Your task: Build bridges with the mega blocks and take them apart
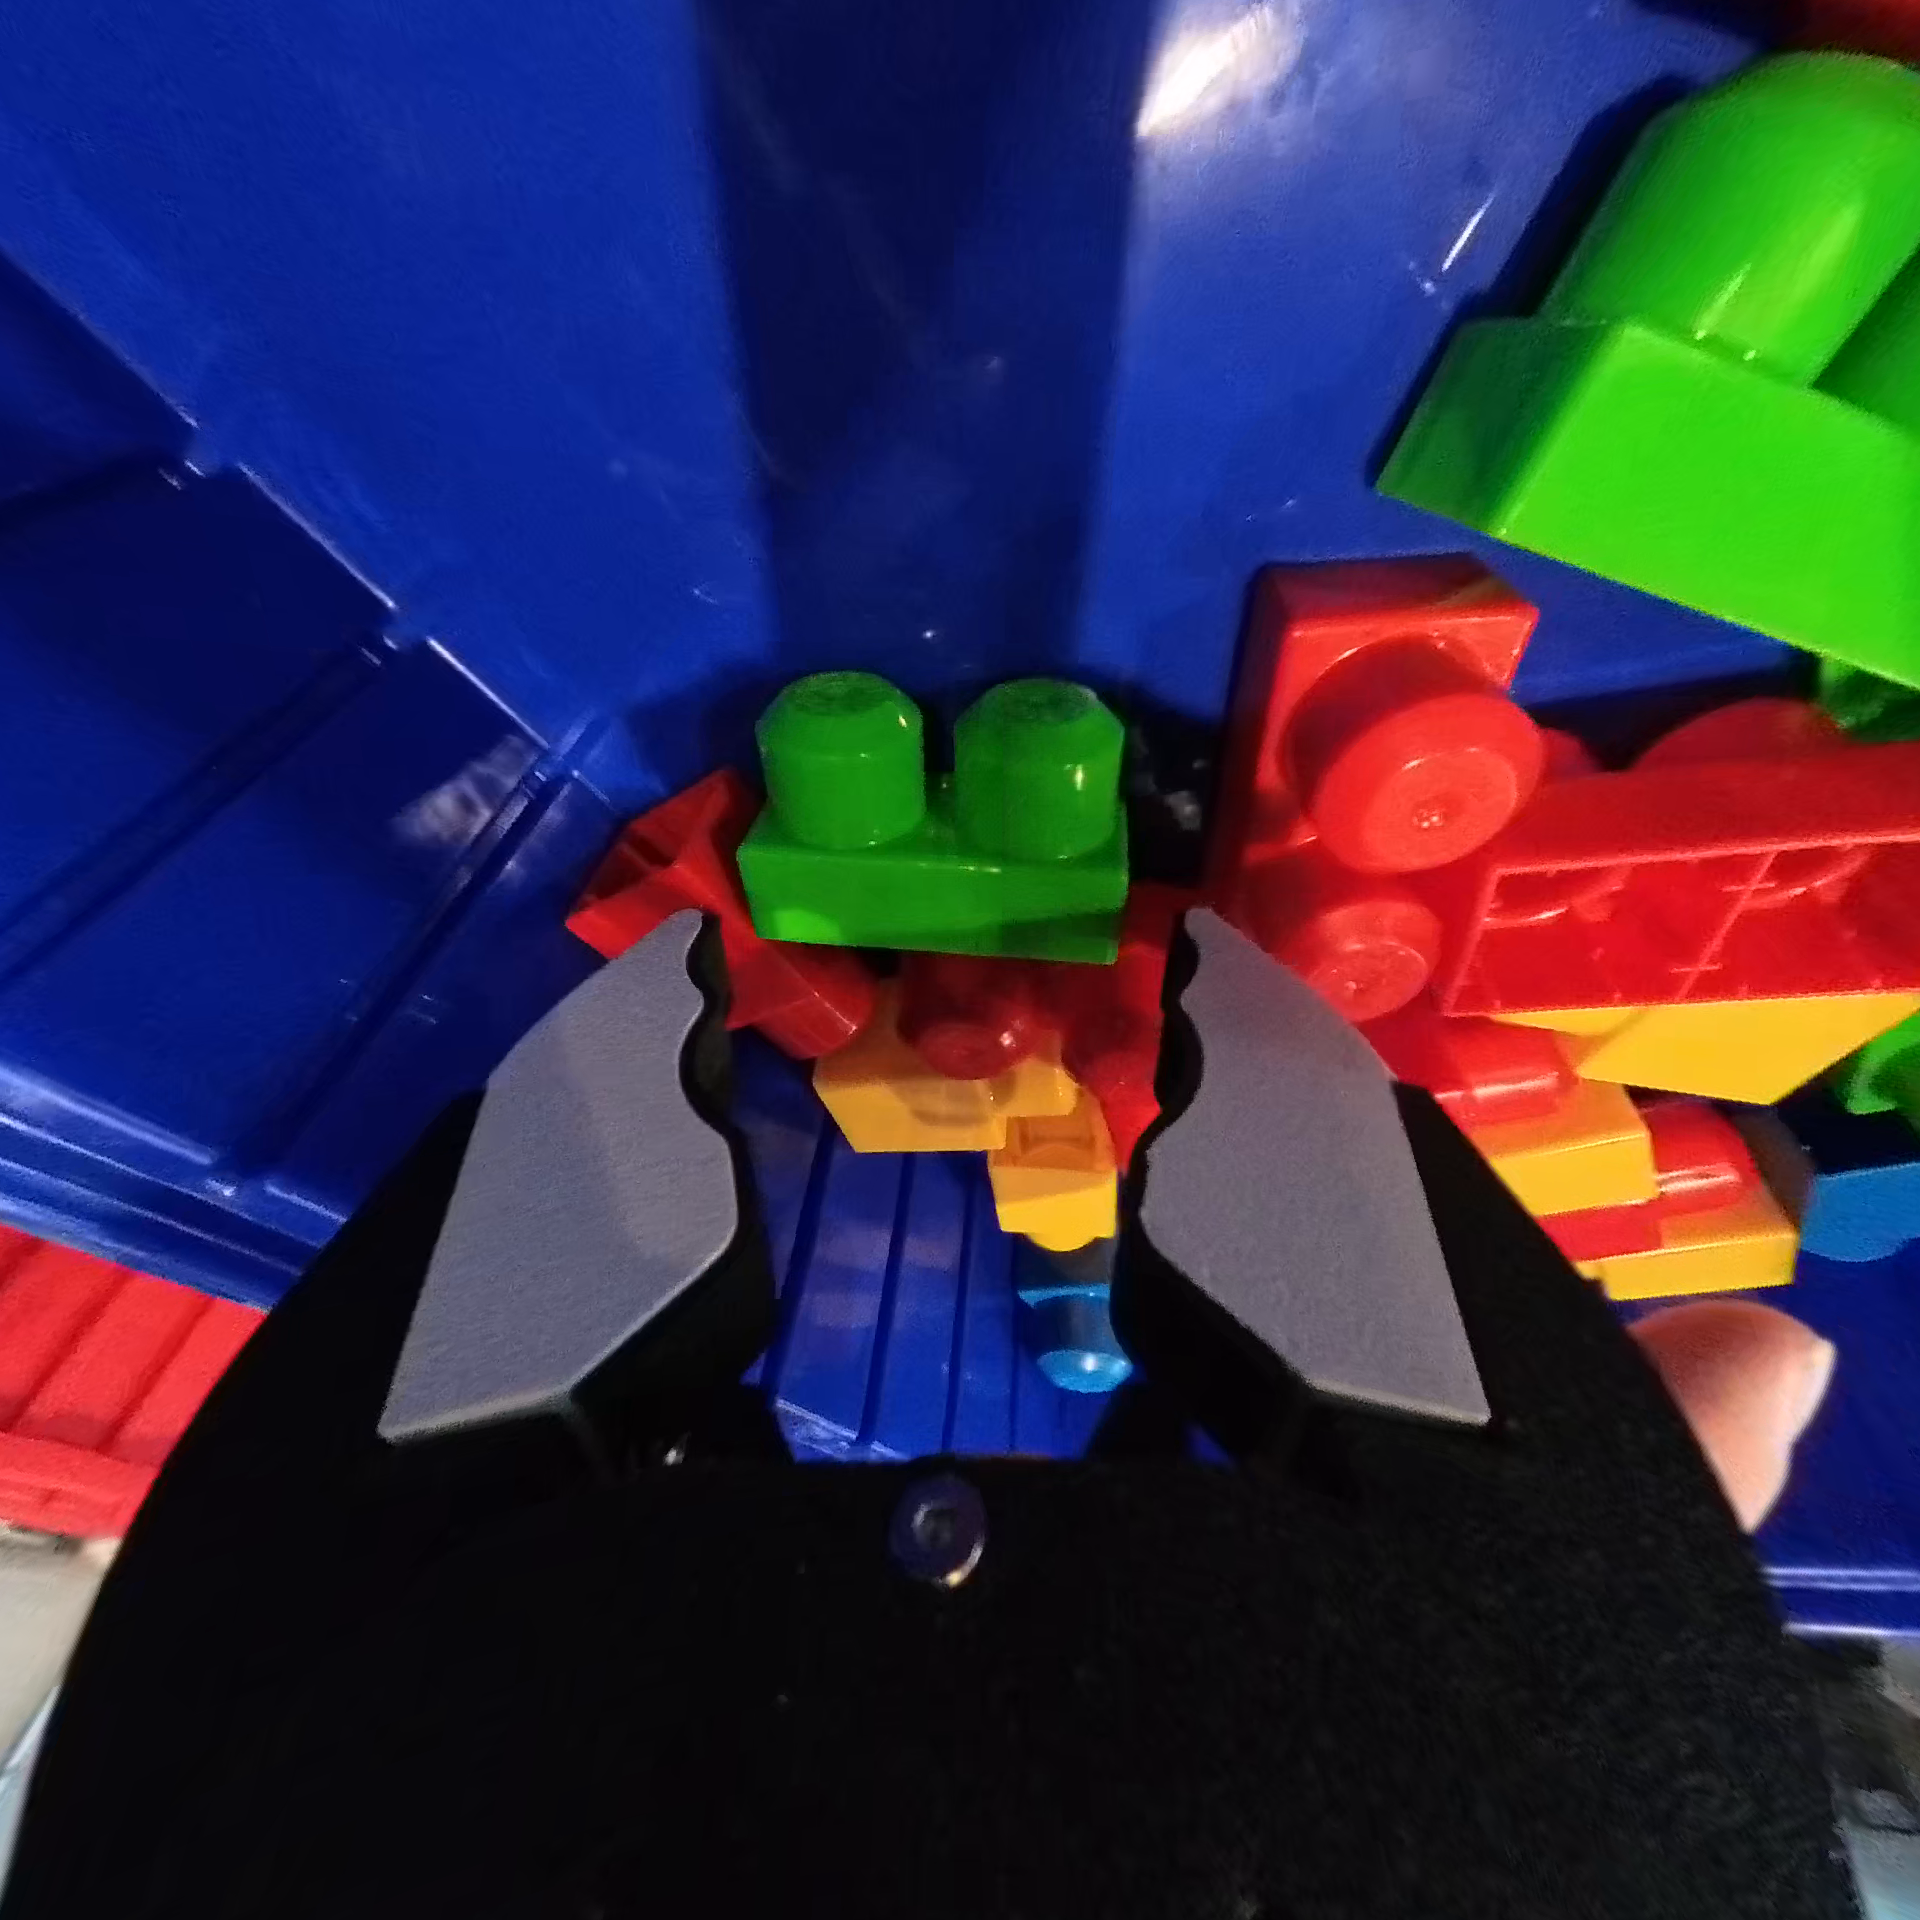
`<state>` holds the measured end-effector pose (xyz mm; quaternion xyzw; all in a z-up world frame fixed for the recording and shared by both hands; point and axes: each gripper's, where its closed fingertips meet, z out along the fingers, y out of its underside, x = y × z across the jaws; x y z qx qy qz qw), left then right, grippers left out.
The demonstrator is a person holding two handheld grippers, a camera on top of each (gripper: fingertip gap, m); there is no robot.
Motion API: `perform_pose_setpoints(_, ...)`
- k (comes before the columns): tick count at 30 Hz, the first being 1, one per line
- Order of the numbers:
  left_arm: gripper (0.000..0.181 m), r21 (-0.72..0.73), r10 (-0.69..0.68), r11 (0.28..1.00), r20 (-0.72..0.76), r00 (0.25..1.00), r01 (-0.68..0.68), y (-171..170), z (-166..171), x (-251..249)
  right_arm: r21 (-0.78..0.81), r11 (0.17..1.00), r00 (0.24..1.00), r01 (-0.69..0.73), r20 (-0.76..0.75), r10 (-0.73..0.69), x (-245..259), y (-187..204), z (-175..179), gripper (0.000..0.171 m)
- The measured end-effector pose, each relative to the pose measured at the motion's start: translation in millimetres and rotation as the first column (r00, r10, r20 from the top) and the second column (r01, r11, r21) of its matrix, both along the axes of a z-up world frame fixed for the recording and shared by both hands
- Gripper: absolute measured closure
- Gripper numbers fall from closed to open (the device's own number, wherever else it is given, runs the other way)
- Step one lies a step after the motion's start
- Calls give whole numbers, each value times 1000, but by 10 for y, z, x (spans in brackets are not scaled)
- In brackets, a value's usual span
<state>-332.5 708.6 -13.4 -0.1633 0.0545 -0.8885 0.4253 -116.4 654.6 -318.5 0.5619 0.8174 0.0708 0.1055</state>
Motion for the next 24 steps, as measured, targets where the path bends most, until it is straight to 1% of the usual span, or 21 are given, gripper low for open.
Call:
perform_pose_setpoints(5, 107, 6, -9, 1000, 12, 1000, 9, -26, 19, -1, -60, 995, 994, 81, 79, -76, -29, -52, -30, 93)
perform_pose_setpoints(8, 107, 16, -10, 1000, 15, 1000, 10, -59, 44, -15, -79, 986, 988, 145, 68, -140, -74, -33, -39, 104)
perform_pose_setpoints(11, 107, 30, -7, 1000, 14, 1000, 6, -89, 72, -29, -94, 973, 975, 209, 97, -200, -32, -47, -72, 102)
perform_pose_setpoints(15, 107, 37, -7, 999, 16, 1000, 7, -103, 86, -34, -104, 952, 958, 288, 40, -285, -90, -84, -73, 102)
perform_pose_setpoints(18, 107, 39, -8, 999, 15, 1000, 7, -103, 86, -28, -109, 920, 926, 376, 4, -377, -115, -123, -73, 102)
perform_pose_setpoints(24, 107, 43, -15, 999, 7, 1000, 15, -119, 91, 29, -150, 814, 812, 561, -89, -576, -211, -193, -76, 102)
